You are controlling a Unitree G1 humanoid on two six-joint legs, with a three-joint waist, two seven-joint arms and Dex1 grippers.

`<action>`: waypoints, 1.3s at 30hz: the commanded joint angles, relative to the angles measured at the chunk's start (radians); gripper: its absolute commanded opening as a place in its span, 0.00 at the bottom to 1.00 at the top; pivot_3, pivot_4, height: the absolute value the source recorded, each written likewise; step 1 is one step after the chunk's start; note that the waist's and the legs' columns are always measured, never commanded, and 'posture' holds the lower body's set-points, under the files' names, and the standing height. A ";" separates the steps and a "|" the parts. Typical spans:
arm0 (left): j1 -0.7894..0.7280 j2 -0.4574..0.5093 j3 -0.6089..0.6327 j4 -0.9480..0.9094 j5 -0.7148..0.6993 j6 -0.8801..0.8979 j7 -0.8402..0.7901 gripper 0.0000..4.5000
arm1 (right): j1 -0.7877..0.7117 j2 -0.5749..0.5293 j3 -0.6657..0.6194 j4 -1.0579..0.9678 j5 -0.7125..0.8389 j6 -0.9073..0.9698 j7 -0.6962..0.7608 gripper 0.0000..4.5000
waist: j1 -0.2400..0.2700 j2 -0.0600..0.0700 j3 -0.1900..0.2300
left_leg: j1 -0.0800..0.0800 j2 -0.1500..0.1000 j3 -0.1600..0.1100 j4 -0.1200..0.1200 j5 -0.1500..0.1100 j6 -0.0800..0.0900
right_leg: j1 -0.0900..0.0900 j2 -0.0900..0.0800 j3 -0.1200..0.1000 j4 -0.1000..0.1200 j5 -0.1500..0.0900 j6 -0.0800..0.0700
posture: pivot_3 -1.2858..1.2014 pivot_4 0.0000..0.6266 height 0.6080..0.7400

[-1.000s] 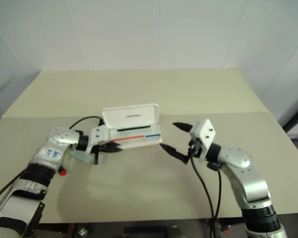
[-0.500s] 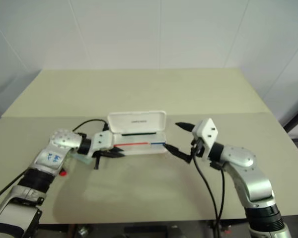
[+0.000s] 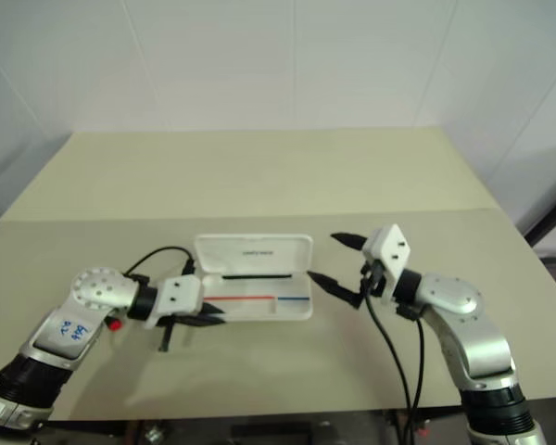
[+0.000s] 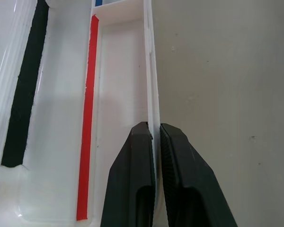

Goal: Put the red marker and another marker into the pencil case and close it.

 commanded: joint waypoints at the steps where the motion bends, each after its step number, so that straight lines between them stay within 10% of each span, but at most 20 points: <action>1: 0.037 0.030 0.019 -0.044 -0.002 0.016 0.016 0.00 | -0.001 0.003 -0.022 -0.014 0.013 -0.023 -0.001 1.00 | -0.001 0.000 0.000 | 0.000 0.000 0.000 0.000 0.000 0.000 | 0.000 0.000 0.000 0.000 0.000 0.000 | 0.52 0.24 1.00; 18: 0.170 0.082 0.034 -0.094 -0.027 0.015 0.039 0.00 | -0.001 0.017 -0.015 -0.014 0.013 -0.023 -0.008 1.00 | -0.027 0.000 0.000 | 0.001 0.001 0.000 0.000 0.000 0.000 | 0.000 0.001 0.000 0.000 0.000 0.000 | 0.52 0.24 1.00; 32: 0.177 0.025 0.049 -0.145 -0.106 0.071 0.070 0.99 | -0.008 0.023 -0.010 -0.001 0.006 -0.032 -0.004 1.00 | -0.016 0.000 0.000 | 0.001 -0.001 0.000 0.002 0.000 0.000 | 0.002 0.000 0.000 0.000 0.001 0.000 | 0.52 0.24 1.00; 39: 0.191 0.005 0.091 -0.167 -0.176 0.069 0.082 0.99 | -0.018 0.023 -0.009 0.022 0.004 -0.049 0.003 1.00 | -0.023 0.000 0.000 | 0.001 0.000 0.000 0.000 0.000 0.000 | 0.001 0.000 0.000 0.000 0.001 0.000 | 0.52 0.24 1.00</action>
